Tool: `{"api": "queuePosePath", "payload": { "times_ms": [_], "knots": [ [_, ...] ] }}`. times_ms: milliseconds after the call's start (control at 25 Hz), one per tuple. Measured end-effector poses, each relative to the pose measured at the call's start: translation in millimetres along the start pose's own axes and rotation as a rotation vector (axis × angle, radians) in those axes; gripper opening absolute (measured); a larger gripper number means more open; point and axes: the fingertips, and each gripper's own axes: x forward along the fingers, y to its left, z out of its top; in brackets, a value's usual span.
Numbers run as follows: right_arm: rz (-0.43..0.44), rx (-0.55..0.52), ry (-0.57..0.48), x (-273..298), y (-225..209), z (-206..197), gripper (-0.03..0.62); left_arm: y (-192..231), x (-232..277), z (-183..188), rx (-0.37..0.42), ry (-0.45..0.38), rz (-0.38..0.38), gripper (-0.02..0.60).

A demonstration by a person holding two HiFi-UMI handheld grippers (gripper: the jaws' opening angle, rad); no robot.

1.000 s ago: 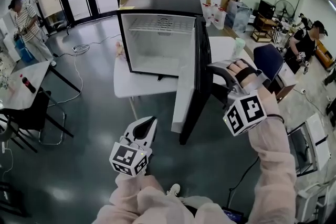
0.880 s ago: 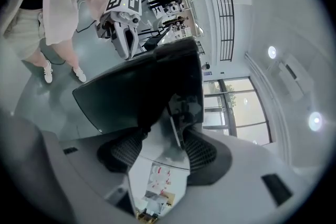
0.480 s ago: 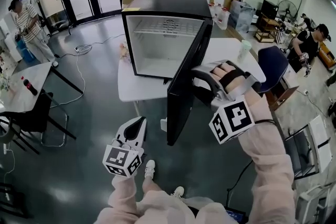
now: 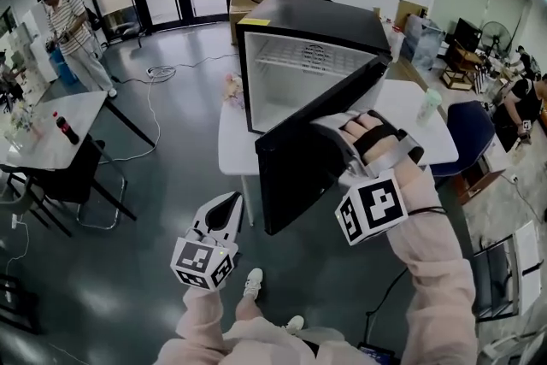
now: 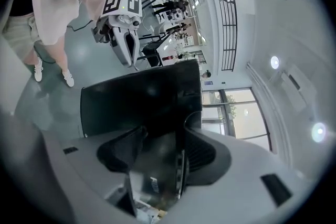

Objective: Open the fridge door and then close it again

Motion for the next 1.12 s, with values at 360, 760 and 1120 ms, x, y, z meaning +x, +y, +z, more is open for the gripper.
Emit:
{"api": "queuePosePath", "payload": {
  "times_ms": [360,760,1120],
  "knots": [
    [-0.016,0.028,-0.001,75.8,-34.5,17.8,0.244,53.7,21.2,5.3,-0.009,-0.003,0.025,0.011],
    [-0.031,0.038,0.021,155.3,-65.5,10.1,0.247,123.0,62.6,16.4,-0.003,-0.019,0.038,0.011],
    [-0.03,0.076,0.142,231.5,-93.4,-17.4,0.249,185.2,107.8,25.0,-0.007,-0.037,0.001,0.011]
  ]
}}
